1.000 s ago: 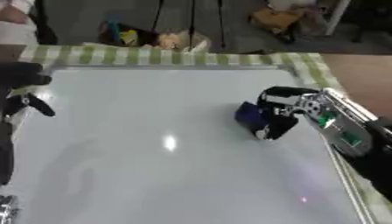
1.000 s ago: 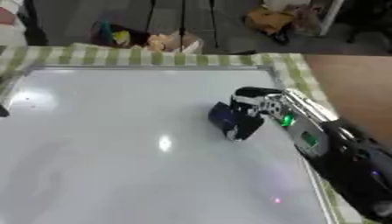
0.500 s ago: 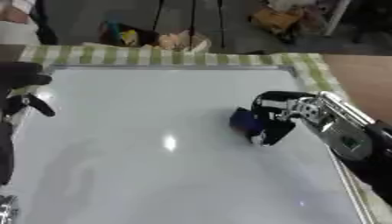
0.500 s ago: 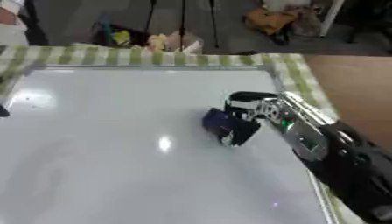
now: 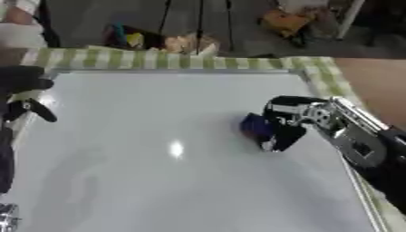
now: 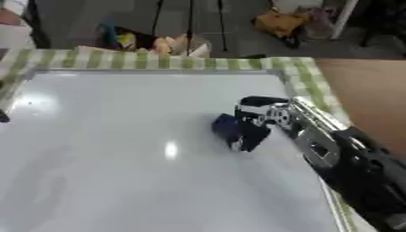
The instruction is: Wipe the whiteboard clean with a brush.
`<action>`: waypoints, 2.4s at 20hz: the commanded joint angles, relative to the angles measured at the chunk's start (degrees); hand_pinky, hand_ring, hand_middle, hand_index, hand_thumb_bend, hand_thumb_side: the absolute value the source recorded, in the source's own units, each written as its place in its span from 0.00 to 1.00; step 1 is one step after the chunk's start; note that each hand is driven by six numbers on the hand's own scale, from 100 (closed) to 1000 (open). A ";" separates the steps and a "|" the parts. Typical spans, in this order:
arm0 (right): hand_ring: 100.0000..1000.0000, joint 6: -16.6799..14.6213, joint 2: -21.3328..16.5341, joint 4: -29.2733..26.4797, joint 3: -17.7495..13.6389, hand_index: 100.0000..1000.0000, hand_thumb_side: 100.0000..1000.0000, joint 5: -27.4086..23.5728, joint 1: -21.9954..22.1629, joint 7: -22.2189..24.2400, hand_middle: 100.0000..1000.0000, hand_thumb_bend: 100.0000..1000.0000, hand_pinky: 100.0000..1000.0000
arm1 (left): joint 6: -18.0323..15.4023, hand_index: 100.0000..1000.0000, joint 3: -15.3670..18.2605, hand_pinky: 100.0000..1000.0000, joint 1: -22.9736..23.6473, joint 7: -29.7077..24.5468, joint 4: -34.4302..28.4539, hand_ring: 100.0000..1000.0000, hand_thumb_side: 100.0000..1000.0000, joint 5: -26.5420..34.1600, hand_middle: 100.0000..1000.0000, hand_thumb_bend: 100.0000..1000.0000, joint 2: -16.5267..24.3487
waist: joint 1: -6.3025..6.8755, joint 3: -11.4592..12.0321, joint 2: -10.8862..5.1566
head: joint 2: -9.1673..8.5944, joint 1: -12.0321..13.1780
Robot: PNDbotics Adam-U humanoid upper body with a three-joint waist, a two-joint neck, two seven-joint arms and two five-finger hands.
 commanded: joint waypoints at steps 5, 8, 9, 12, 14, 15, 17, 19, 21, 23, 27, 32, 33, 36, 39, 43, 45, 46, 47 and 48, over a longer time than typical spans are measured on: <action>0.36 1.16 -1.05 4.47 -1.32 0.00 0.08 2.33 0.12 -1.37 0.14 0.00 0.20 | -0.12 0.62 -0.12 0.33 -0.71 0.06 -1.03 0.65 0.92 -0.12 0.64 0.00 0.39 | 0.31 -0.10 -0.89 | -0.31 -0.04; 0.36 1.27 -1.28 5.05 -1.66 0.00 0.06 2.78 0.39 -1.65 0.14 0.00 0.20 | -0.11 0.62 -0.09 0.33 -0.74 0.08 -1.03 0.65 0.92 -0.14 0.64 0.00 0.42 | 0.37 -0.12 -0.87 | -0.28 0.09; 0.36 1.36 -1.36 5.22 -1.73 0.00 0.08 3.02 0.46 -1.72 0.14 0.00 0.20 | -0.09 0.62 -0.08 0.33 -0.73 0.08 -1.03 0.65 0.92 -0.15 0.64 0.00 0.43 | 0.38 -0.10 -0.88 | -0.27 0.11; 0.36 1.33 -1.51 5.49 -1.93 0.00 0.08 3.15 0.65 -1.66 0.14 0.00 0.20 | -0.11 0.62 -0.09 0.33 -0.76 0.07 -1.03 0.65 0.92 -0.14 0.64 0.00 0.43 | 0.41 -0.08 -0.95 | -0.29 0.20; 0.36 1.10 -1.91 5.11 -1.99 0.00 0.08 3.17 1.03 -1.69 0.14 0.00 0.20 | -0.08 0.62 -0.09 0.33 -0.76 0.05 -1.03 0.65 0.92 -0.14 0.64 0.00 0.44 | 0.43 -0.11 -1.00 | -0.32 0.25; 0.36 1.05 -2.16 4.77 -2.05 0.00 0.08 3.12 1.28 -1.71 0.14 0.00 0.20 | -0.07 0.62 -0.09 0.33 -0.75 0.04 -1.03 0.65 0.92 -0.13 0.64 0.00 0.44 | 0.43 -0.13 -1.01 | -0.33 0.25; 0.36 1.06 -2.49 4.24 -2.10 0.00 0.08 3.04 1.63 -1.65 0.14 0.00 0.20 | -0.06 0.62 -0.12 0.33 -0.74 0.00 -1.03 0.65 0.92 -0.13 0.64 0.00 0.44 | 0.43 -0.21 -1.08 | -0.37 0.26; 0.36 1.06 -2.66 3.78 -2.06 0.00 0.08 2.93 1.79 -1.52 0.14 0.00 0.20 | -0.05 0.62 -0.12 0.33 -0.75 0.01 -1.03 0.65 0.92 -0.12 0.64 0.00 0.42 | 0.44 -0.27 -1.13 | -0.42 0.30; 0.36 1.10 -2.78 3.13 -2.02 0.00 0.08 2.92 1.83 -1.59 0.14 0.00 0.20 | -0.03 0.62 -0.13 0.33 -0.70 -0.02 -1.03 0.65 0.92 -0.11 0.64 0.00 0.41 | 0.46 -0.38 -1.17 | -0.43 0.27; 0.36 1.39 -2.90 2.80 -1.98 0.00 0.07 3.11 1.87 -1.73 0.14 0.00 0.20 | -0.02 0.62 -0.13 0.33 -0.68 -0.02 -1.03 0.65 0.93 -0.09 0.64 0.00 0.40 | 0.46 -0.45 -1.19 | -0.46 0.26; 0.36 1.67 -3.05 2.66 -1.85 0.00 0.07 3.58 2.06 -1.66 0.13 0.00 0.19 | 0.00 0.62 -0.11 0.33 -0.64 -0.03 -1.03 0.65 0.93 -0.09 0.64 0.00 0.40 | 0.44 -0.62 -1.15 | -0.51 0.30; 0.36 -0.33 -3.82 -0.06 -0.40 0.00 0.07 3.22 2.82 0.15 0.13 0.00 0.19 | -0.02 0.62 -0.14 0.33 -0.68 -0.09 -1.03 0.65 0.93 -0.08 0.64 0.00 0.37 | 0.41 -0.61 -1.02 | -0.55 0.32; 0.36 -0.52 -3.81 -0.58 -0.16 0.00 0.07 3.26 2.84 0.46 0.13 0.00 0.19 | -0.03 0.62 -0.17 0.33 -0.68 -0.12 -1.03 0.65 0.93 -0.07 0.64 0.00 0.36 | 0.42 -0.58 -0.99 | -0.60 0.29; 0.36 -0.79 -3.50 -1.24 0.51 0.00 0.07 3.40 2.56 1.35 0.13 0.00 0.18 | -0.06 0.62 -0.18 0.33 -0.68 -0.16 -1.03 0.65 0.93 -0.06 0.64 0.00 0.32 | 0.40 -0.32 -0.96 | -0.66 0.18; 0.36 -1.12 -3.12 -1.22 1.07 0.00 0.07 3.55 2.23 2.08 0.13 0.00 0.18 | -0.07 0.62 -0.16 0.33 -0.65 -0.19 -1.03 0.65 0.93 -0.06 0.64 0.00 0.31 | 0.39 -0.11 -0.88 | -0.67 0.09; 0.36 -1.54 -3.03 -1.75 1.47 0.00 0.07 3.29 2.16 2.66 0.13 0.00 0.18 | -0.06 0.62 -0.14 0.33 -0.67 -0.17 -1.03 0.65 0.93 -0.05 0.64 0.00 0.31 | 0.35 -0.19 -0.81 | -0.59 0.06; 0.36 -1.51 -3.05 -1.87 1.49 0.00 0.07 3.27 2.17 2.75 0.13 0.00 0.18 | -0.06 0.62 -0.14 0.33 -0.67 -0.17 -1.03 0.65 0.93 -0.05 0.64 0.00 0.31 | 0.35 -0.20 -0.80 | -0.59 0.06; 0.36 -1.50 -3.05 -1.91 1.49 0.00 0.07 3.26 2.17 2.78 0.13 0.00 0.18 | -0.06 0.62 -0.14 0.33 -0.67 -0.17 -1.03 0.65 0.93 -0.05 0.64 0.00 0.31 | 0.35 -0.20 -0.80 | -0.59 0.06; 0.36 -1.50 -3.05 -1.95 1.51 0.00 0.07 3.26 2.17 2.81 0.13 0.00 0.18 | -0.06 0.62 -0.15 0.33 -0.68 -0.17 -1.03 0.65 0.93 -0.05 0.64 0.00 0.31 | 0.35 -0.21 -0.80 | -0.59 0.07; 0.36 -1.53 -2.89 -2.01 1.71 0.00 0.07 3.34 2.11 2.90 0.14 0.00 0.18 | -0.06 0.62 -0.17 0.33 -0.70 -0.18 -1.03 0.65 0.93 -0.05 0.64 0.00 0.29 | 0.31 -0.19 -0.75 | -0.69 0.04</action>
